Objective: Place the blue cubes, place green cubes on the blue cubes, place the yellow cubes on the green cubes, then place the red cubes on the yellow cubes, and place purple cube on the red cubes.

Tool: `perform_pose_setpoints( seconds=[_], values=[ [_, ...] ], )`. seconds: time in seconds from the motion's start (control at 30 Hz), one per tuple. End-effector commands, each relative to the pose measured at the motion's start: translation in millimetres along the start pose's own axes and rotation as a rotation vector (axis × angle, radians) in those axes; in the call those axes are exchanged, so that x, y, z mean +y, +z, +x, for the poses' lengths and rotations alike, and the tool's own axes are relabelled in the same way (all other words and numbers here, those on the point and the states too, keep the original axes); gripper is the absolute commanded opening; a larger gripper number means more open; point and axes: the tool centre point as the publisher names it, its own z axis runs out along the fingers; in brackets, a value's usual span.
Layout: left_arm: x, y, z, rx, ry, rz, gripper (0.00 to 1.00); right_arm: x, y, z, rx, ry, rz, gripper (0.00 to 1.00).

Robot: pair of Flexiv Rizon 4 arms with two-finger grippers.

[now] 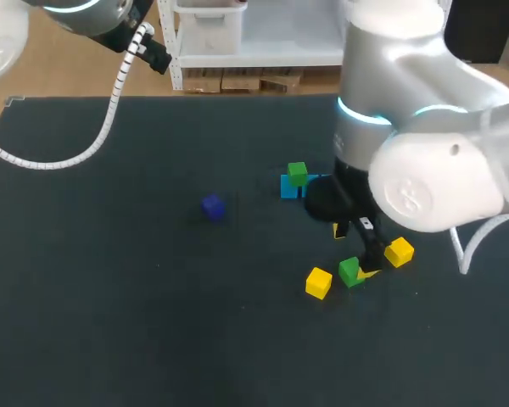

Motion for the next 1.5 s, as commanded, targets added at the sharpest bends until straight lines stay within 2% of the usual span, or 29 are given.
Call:
perform_pose_setpoints(
  seconds=[0.03,0.3,0.37,0.4,0.47,0.7,0.87,0.97,1.03,1.07,1.1,1.13,1.33,1.5],
  values=[
    [0.4,0,0.5,-0.001,0.001,0.001,1.00,6,10,2,-0.021,-0.029,0.017,1.00],
    [0.4,0,0.5,-0.001,0.001,0.001,1.00,3,22,4,-0.046,-0.022,0.009,1.00],
    [0.4,0,0.5,-0.001,0.001,0.001,1.00,3,23,4,-0.044,-0.017,0.012,0.87],
    [0.4,0,0.5,-0.001,0.001,0.001,1.00,3,23,4,-0.041,-0.014,0.013,0.63],
    [0.4,0,0.5,-0.001,0.001,0.001,1.00,2,23,4,-0.038,-0.008,0.017,0.50],
    [0.4,0,0.5,-0.001,0.001,0.001,1.00,-1,22,2,-0.041,0.002,0.025,0.47],
    [0.4,0,0.5,-0.001,0.001,0.001,1.00,-3,20,3,-0.037,0.041,0.009,0.37],
    [0.4,0,0.5,-0.001,0.001,0.001,1.00,-1,16,3,-0.043,0.066,0.000,0.28],
    [0.4,0,0.5,-0.001,0.001,0.001,1.00,0,12,5,-0.050,0.086,-0.002,0.15],
    [0.4,0,0.5,-0.001,0.001,0.001,1.00,0,9,5,-0.056,0.102,-0.007,0.14],
    [0.4,0,0.5,-0.001,0.001,0.001,1.00,0,8,8,-0.048,0.147,-0.034,0.07],
    [0.4,0,0.5,-0.001,0.001,0.001,1.00,0,4,9,-0.078,0.143,-0.018,0.00],
    [0.4,0,0.5,-0.001,0.001,0.001,1.00,0,-17,10,-0.045,0.196,-0.010,0.00],
    [0.4,0,0.5,-0.001,0.001,0.001,1.00,-8,-36,11,-0.007,0.229,-0.004,0.00]
  ],
)
